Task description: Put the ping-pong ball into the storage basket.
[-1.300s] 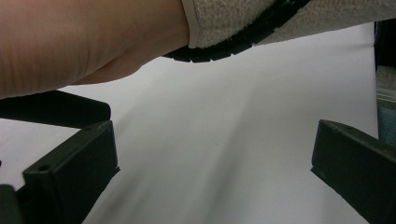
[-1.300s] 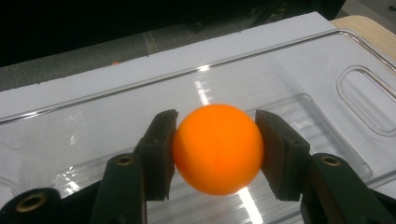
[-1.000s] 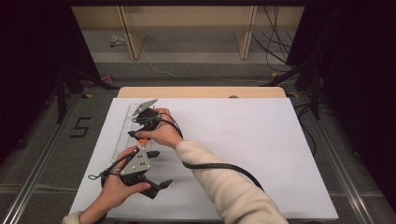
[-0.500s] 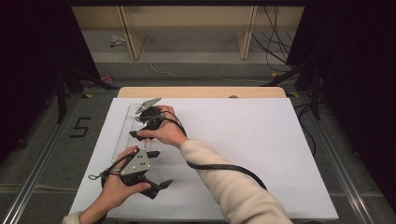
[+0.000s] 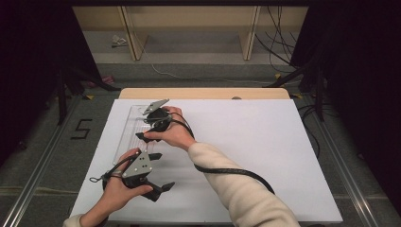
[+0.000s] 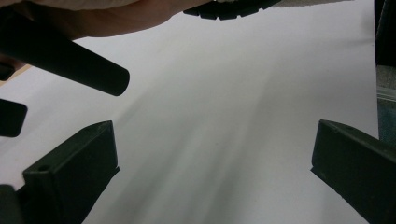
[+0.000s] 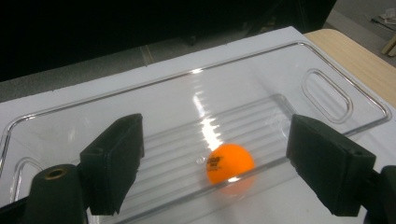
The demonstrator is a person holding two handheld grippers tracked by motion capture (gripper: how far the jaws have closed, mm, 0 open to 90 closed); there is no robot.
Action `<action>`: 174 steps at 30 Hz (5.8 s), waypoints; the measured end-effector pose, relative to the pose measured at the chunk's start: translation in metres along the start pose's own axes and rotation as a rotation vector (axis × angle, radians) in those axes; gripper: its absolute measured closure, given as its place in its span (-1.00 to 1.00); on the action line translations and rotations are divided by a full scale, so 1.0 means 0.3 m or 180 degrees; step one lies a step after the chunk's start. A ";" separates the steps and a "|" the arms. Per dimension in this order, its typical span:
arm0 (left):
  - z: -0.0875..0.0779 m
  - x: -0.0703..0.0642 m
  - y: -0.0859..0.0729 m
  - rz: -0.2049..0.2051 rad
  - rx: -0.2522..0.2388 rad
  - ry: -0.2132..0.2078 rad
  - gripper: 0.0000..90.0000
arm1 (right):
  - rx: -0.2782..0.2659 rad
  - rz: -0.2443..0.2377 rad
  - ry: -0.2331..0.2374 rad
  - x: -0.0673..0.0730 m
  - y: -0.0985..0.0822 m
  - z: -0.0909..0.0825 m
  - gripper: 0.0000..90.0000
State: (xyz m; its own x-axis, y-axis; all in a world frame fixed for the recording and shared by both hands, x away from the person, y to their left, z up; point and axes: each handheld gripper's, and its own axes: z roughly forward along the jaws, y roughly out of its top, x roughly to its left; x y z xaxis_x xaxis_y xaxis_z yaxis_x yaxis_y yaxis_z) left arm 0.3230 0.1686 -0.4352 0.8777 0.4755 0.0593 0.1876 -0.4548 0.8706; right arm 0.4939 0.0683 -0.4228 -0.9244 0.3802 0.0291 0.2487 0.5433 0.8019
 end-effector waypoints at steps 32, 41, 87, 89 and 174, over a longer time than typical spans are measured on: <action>0.000 0.001 -0.001 -0.0004 0.0003 0.0009 -1.00 | -0.0101 0.0167 -0.0203 -0.075 -0.070 -0.148 -0.55; 0.000 0.001 -0.001 -0.0007 0.0004 0.0010 -1.00 | -0.0086 0.0192 -0.0240 -0.085 -0.099 -0.180 -0.54; -0.001 0.002 -0.001 -0.0011 0.0008 0.0026 -1.00 | -0.0146 0.0386 -0.0477 -0.140 -0.272 -0.381 -0.54; -0.001 0.002 -0.002 -0.0011 0.0008 0.0026 -1.00 | -0.0140 0.0393 -0.0482 -0.139 -0.276 -0.387 -0.54; -0.002 0.005 -0.004 -0.0030 0.0021 0.0066 -1.00 | -0.0211 0.0607 -0.0842 -0.065 -0.607 -0.800 -0.55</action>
State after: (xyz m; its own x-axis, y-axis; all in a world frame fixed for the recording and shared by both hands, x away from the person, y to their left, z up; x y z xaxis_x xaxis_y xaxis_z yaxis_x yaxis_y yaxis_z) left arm 0.3237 0.1704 -0.4359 0.8667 0.4951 0.0612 0.1988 -0.4553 0.8679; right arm 0.3973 -0.2176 -0.4261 -0.7537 0.6564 0.0335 0.3828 0.3970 0.8342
